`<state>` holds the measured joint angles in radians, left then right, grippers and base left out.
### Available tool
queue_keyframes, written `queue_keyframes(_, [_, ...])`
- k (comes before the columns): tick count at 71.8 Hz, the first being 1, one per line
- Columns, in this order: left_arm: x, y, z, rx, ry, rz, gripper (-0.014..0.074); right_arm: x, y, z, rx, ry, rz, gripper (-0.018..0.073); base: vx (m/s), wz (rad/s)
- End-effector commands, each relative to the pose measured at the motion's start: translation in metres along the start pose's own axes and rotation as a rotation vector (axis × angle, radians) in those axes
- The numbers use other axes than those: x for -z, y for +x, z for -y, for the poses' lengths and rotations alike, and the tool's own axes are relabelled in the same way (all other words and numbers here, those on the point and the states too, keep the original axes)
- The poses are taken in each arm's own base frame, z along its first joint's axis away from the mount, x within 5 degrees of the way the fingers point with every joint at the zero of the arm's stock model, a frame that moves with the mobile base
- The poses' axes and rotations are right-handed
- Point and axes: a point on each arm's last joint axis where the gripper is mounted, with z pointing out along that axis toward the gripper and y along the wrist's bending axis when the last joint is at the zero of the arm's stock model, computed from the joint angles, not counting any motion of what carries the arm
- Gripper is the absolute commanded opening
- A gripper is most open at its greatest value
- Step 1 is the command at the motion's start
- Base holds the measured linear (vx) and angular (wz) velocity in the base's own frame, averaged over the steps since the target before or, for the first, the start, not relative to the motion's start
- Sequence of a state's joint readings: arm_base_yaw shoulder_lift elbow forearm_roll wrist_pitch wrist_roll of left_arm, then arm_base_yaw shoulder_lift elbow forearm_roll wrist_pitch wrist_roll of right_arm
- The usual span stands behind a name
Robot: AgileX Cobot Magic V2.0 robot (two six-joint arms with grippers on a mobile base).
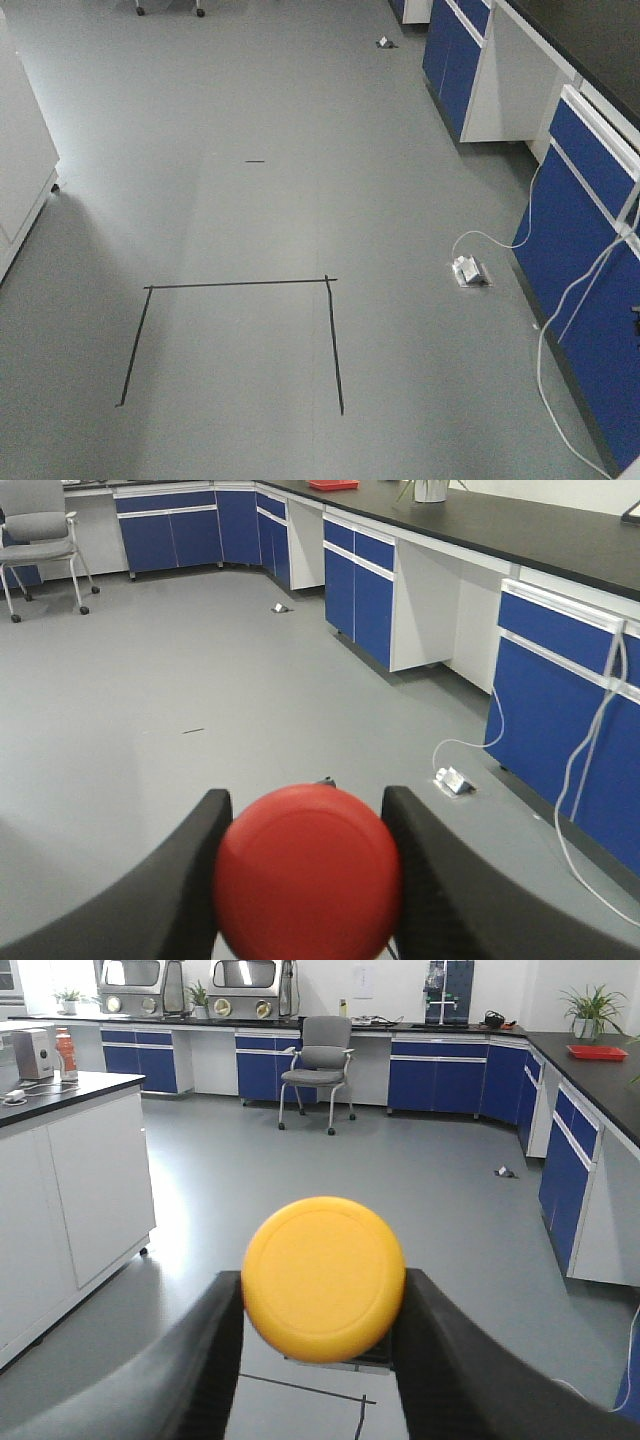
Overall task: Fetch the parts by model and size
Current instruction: 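Drive the base away from the bench carrying both buttons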
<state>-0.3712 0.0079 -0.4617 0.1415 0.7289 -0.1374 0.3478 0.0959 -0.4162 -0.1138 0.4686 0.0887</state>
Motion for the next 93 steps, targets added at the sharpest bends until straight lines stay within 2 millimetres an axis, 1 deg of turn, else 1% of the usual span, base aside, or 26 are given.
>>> queue_keyframes(1, [0.0019,-0.0135,0.0010,-0.001,0.017,0.087,-0.0006,0.0017,-0.0148,0.0000,0.013,0.001,0.096,-0.0010,0.49,-0.01])
queue_keyframes(37, [0.0019,-0.0135,0.0010,-0.001,0.017,0.087,-0.0006,0.0017,-0.0148,0.0000,0.013,0.001,0.096,-0.0010,0.58,0.02])
queue_keyframes(93, [0.0019,-0.0134,0.0010,-0.001,0.017,0.086,-0.0006,0.0017,-0.0148,0.0000,0.013,0.001,0.097,-0.0010,0.65,0.08])
